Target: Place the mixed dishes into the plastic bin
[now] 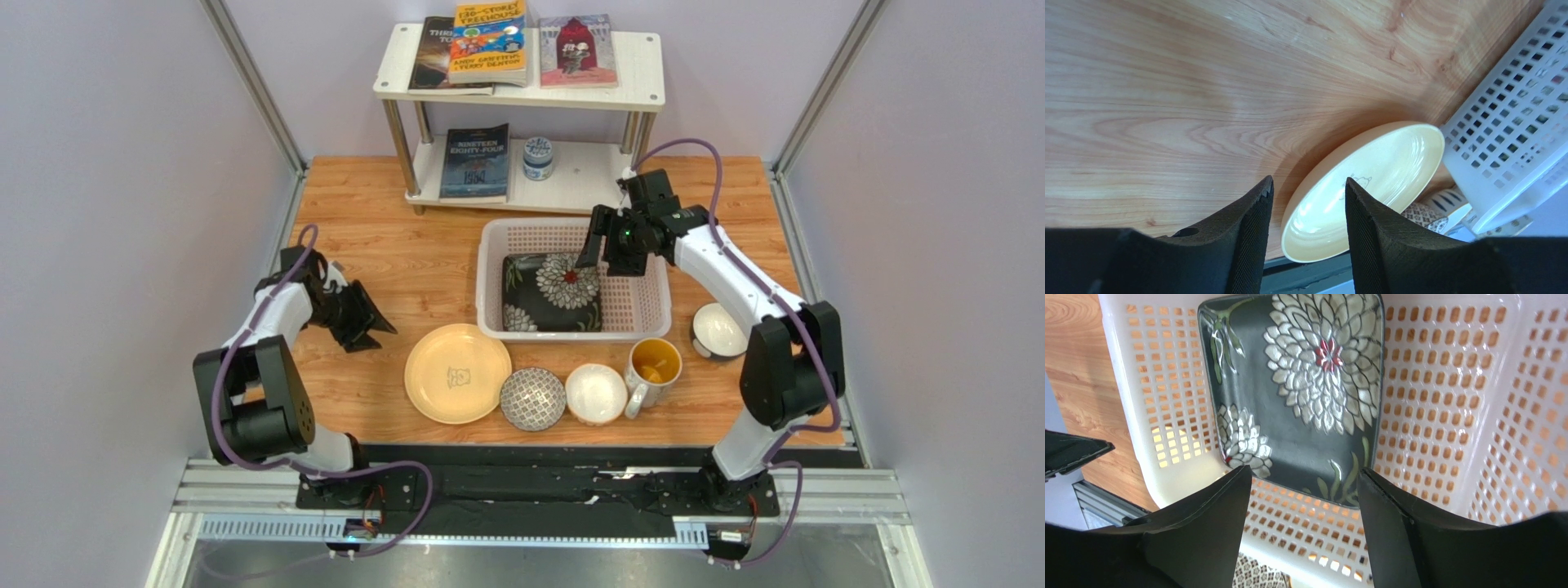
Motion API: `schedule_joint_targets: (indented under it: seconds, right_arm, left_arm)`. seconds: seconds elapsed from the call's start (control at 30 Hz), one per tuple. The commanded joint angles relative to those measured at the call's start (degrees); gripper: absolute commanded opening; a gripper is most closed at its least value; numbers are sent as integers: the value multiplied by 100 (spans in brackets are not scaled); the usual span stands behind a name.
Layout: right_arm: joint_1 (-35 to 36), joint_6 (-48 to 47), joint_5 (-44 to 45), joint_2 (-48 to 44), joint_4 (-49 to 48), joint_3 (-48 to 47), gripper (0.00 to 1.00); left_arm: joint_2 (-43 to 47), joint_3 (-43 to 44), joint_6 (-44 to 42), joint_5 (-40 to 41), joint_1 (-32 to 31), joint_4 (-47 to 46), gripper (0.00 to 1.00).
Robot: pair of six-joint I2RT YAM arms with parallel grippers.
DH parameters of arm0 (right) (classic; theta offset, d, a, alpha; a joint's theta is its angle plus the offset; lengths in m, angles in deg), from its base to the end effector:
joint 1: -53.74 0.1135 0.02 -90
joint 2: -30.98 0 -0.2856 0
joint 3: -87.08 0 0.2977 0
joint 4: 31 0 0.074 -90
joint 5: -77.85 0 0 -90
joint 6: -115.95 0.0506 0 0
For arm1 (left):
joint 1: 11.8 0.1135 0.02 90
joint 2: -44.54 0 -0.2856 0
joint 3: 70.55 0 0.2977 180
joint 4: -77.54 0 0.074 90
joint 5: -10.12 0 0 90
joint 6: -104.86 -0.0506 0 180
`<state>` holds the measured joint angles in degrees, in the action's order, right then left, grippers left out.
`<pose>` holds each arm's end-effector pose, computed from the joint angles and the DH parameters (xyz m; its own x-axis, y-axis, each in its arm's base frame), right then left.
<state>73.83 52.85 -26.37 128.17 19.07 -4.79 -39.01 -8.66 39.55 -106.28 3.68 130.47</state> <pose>0.3921 0.1566 0.2680 -0.8993 0.1381 -0.4151 -0.0641 0.8970 0.4373 0.2916 0.0574 0.1724 -0.7918 -0.6075 -0.0624 -0.5018 0.7055 -0.5005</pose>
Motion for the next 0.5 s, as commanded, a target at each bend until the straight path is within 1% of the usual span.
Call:
schedule_joint_targets:
  seconds: [0.0,0.13,0.27,0.33,0.47]
  right_arm:
    - [12,-26,262,-524,305,298,68]
    - [12,236,183,-973,235,554,68]
    - [20,527,68,-1613,68,808,68]
    - [12,650,59,-1834,24,984,67]
    - [12,747,174,-2282,41,1230,66]
  left_arm:
    - [-109,116,-280,-41,-204,54,53]
    - [-135,124,-324,81,-397,54,54]
    - [-372,142,-368,-146,-616,54,54]
    - [-486,142,-368,-121,-739,62,54]
    - [-662,124,-342,-59,-1231,63,52]
